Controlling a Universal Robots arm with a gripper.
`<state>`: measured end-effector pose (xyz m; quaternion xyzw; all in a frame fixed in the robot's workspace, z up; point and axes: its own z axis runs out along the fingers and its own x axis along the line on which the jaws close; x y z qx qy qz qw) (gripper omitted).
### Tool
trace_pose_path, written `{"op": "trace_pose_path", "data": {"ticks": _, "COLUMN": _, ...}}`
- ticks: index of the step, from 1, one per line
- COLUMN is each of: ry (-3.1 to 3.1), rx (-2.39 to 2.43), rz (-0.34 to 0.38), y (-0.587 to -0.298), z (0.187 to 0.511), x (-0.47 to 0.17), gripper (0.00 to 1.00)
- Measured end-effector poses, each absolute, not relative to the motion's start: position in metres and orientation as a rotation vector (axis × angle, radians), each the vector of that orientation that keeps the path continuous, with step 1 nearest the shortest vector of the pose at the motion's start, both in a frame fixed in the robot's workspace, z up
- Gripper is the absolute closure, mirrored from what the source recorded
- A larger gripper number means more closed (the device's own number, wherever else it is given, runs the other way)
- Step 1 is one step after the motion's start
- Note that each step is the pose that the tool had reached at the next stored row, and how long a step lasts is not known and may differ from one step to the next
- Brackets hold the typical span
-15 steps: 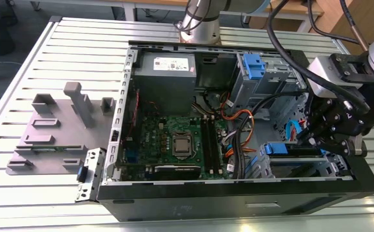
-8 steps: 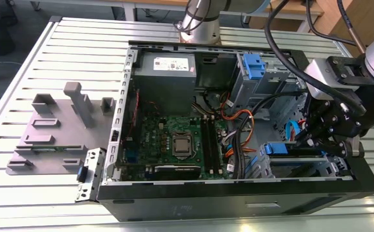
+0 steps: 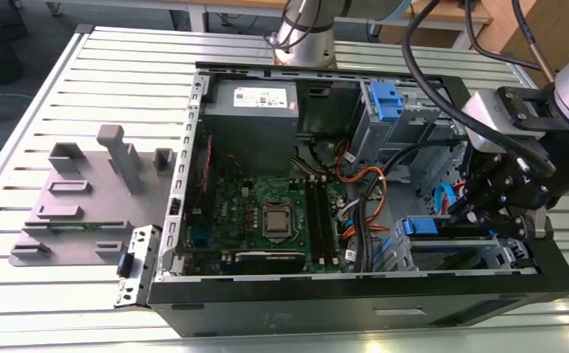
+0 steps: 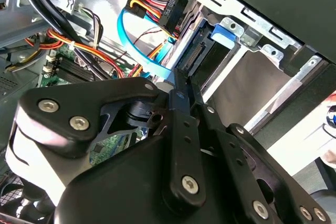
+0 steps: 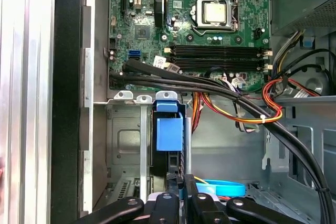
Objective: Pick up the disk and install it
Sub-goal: 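Insert the first disk wire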
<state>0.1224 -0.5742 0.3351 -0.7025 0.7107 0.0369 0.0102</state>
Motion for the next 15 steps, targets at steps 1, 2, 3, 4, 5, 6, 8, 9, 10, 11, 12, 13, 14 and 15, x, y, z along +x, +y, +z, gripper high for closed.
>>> {"op": "trace_pose_path", "data": {"ticks": 1, "ry": 2.218, "rx": -2.193, "rz": 0.115, "y": -0.5742, "z": 0.3347, "x": 0.1223, "gripper": 0.84}}
{"op": "trace_pose_path", "data": {"ticks": 2, "ry": 2.218, "rx": -2.193, "rz": 0.115, "y": -0.5742, "z": 0.3342, "x": 0.1223, "gripper": 0.84}}
{"op": "trace_pose_path", "data": {"ticks": 3, "ry": 2.218, "rx": -2.193, "rz": 0.115, "y": -0.5742, "z": 0.3335, "x": 0.1223, "gripper": 0.84}}
{"op": "trace_pose_path", "data": {"ticks": 4, "ry": 2.218, "rx": -2.193, "rz": 0.115, "y": -0.5742, "z": 0.3325, "x": 0.1223, "gripper": 0.84}}
{"op": "trace_pose_path", "data": {"ticks": 5, "ry": 2.218, "rx": -2.193, "rz": 0.115, "y": -0.5742, "z": 0.3317, "x": 0.1223, "gripper": 0.84}}
{"op": "trace_pose_path", "data": {"ticks": 6, "ry": 2.218, "rx": -2.193, "rz": 0.115, "y": -0.5742, "z": 0.3308, "x": 0.1223, "gripper": 0.84}}
{"op": "trace_pose_path", "data": {"ticks": 8, "ry": 2.219, "rx": -2.193, "rz": 0.115, "y": -0.5742, "z": 0.3305, "x": 0.1223, "gripper": 0.84}}
{"op": "trace_pose_path", "data": {"ticks": 9, "ry": 2.219, "rx": -2.193, "rz": 0.115, "y": -0.5742, "z": 0.3304, "x": 0.1223, "gripper": 0.84}}
{"op": "trace_pose_path", "data": {"ticks": 10, "ry": 2.218, "rx": -2.193, "rz": 0.115, "y": -0.5742, "z": 0.3301, "x": 0.1223, "gripper": 0.84}}
{"op": "trace_pose_path", "data": {"ticks": 11, "ry": 2.218, "rx": -2.193, "rz": 0.115, "y": -0.5742, "z": 0.3300, "x": 0.1223, "gripper": 0.84}}
{"op": "trace_pose_path", "data": {"ticks": 12, "ry": 2.218, "rx": -2.193, "rz": 0.115, "y": -0.5742, "z": 0.3300, "x": 0.1223, "gripper": 0.84}}
{"op": "trace_pose_path", "data": {"ticks": 13, "ry": 2.218, "rx": -2.193, "rz": 0.115, "y": -0.5742, "z": 0.3297, "x": 0.1223, "gripper": 0.84}}
{"op": "trace_pose_path", "data": {"ticks": 14, "ry": 2.218, "rx": -2.193, "rz": 0.115, "y": -0.5742, "z": 0.3293, "x": 0.1223, "gripper": 0.84}}
{"op": "trace_pose_path", "data": {"ticks": 15, "ry": 2.218, "rx": -2.193, "rz": 0.115, "y": -0.5742, "z": 0.3293, "x": 0.1223, "gripper": 0.84}}
